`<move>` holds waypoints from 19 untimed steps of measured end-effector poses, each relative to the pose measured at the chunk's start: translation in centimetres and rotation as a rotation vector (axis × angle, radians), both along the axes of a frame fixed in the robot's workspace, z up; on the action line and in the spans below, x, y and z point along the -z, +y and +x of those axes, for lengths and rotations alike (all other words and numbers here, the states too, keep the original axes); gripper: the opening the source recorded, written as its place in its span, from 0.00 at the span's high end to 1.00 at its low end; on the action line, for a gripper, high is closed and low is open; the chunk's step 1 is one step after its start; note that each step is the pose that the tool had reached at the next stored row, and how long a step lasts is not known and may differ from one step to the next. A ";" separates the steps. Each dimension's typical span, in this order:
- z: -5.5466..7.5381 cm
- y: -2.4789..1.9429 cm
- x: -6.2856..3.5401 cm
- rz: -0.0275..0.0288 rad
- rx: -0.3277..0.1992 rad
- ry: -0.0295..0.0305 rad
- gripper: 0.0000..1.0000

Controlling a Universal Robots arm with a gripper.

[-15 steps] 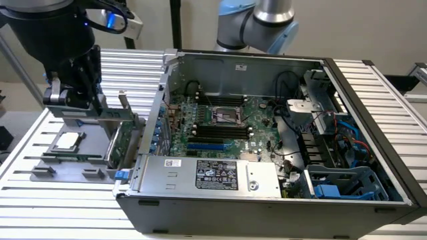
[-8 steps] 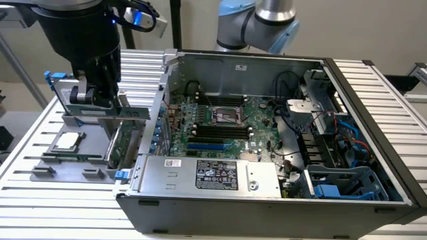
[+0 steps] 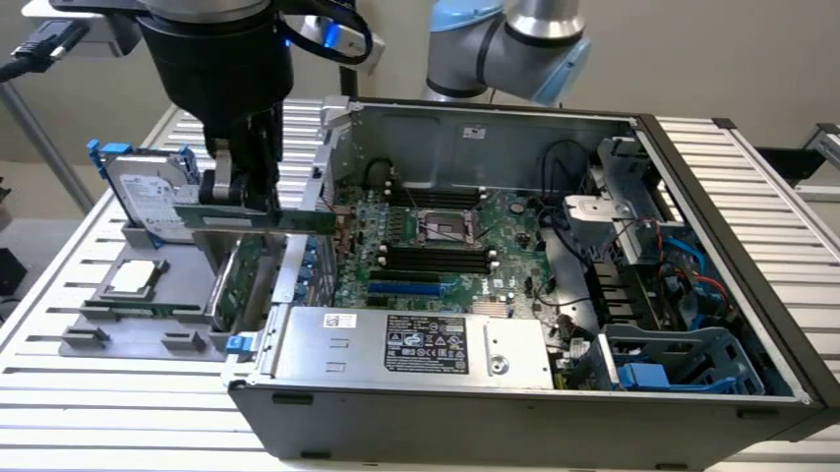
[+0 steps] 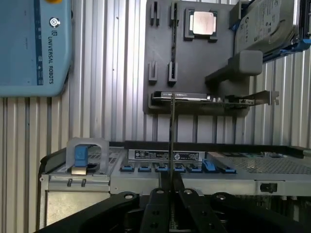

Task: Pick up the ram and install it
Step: 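Pick up the ram and move it above insertion slot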

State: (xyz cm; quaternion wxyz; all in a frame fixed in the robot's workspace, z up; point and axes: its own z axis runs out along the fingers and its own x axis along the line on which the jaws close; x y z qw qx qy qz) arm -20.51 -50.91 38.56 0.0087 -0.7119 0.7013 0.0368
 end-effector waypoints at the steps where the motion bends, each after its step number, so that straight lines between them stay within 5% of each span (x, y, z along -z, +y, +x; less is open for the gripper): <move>1: 0.5 0.00 0.00 0.0001 0.000 0.0000 1.00; 19: 9.1 0.01 0.08 0.0023 0.000 0.0011 1.00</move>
